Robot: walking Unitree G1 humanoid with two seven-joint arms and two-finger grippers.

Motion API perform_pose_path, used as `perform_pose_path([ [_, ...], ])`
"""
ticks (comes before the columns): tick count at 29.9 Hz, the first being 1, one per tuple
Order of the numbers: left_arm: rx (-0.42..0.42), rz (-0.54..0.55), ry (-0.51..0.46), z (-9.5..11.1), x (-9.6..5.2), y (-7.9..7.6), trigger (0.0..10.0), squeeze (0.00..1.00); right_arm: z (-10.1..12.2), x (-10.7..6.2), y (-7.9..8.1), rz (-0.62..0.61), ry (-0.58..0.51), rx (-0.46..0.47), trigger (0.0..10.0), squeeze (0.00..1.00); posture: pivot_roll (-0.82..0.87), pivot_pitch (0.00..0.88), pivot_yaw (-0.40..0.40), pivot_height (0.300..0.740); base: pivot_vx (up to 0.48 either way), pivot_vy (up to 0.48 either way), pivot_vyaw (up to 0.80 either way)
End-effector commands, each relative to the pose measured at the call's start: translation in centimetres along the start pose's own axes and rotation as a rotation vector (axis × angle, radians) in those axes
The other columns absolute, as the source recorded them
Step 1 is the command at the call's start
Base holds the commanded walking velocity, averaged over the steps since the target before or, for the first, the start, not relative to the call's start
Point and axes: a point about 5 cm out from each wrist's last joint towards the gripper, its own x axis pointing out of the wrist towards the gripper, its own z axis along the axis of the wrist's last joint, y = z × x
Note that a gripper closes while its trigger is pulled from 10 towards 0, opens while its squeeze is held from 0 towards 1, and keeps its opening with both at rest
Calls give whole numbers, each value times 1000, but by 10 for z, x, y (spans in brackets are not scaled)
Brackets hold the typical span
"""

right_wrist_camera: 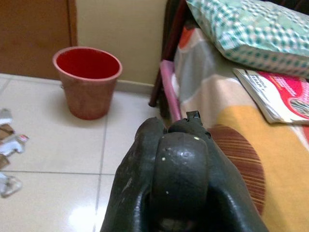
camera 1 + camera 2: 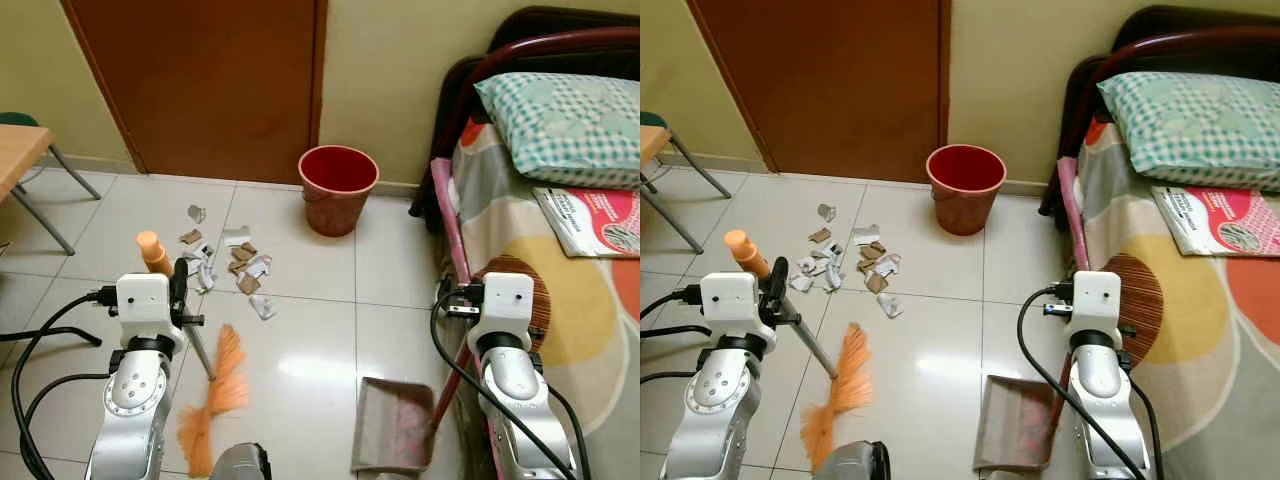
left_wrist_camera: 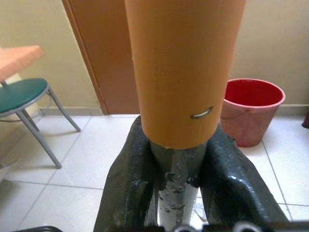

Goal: Sweep floor

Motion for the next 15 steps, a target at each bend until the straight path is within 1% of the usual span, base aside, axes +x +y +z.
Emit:
perform_pose_path([
  [1,51,30,-18,3,1,8,10000,0,5,1,-4,-8,-30,22,10000,0,-9,79,-21,740,0,326,0],
  [4,50,27,6,-2,0,8,10000,0,6,4,-1,13,-26,29,10000,0,-7,84,-22,740,0,324,0],
  [9,60,26,11,-5,1,9,10000,0,5,7,1,24,-30,18,10000,0,-7,74,-16,740,0,322,0],
  [13,56,28,22,-6,4,11,10000,0,1,10,0,-6,-16,18,10000,0,-18,61,-7,740,0,322,0],
  [15,53,34,18,-5,4,12,10000,0,4,10,-1,-12,-30,14,10000,0,-20,62,-1,740,0,322,0],
])
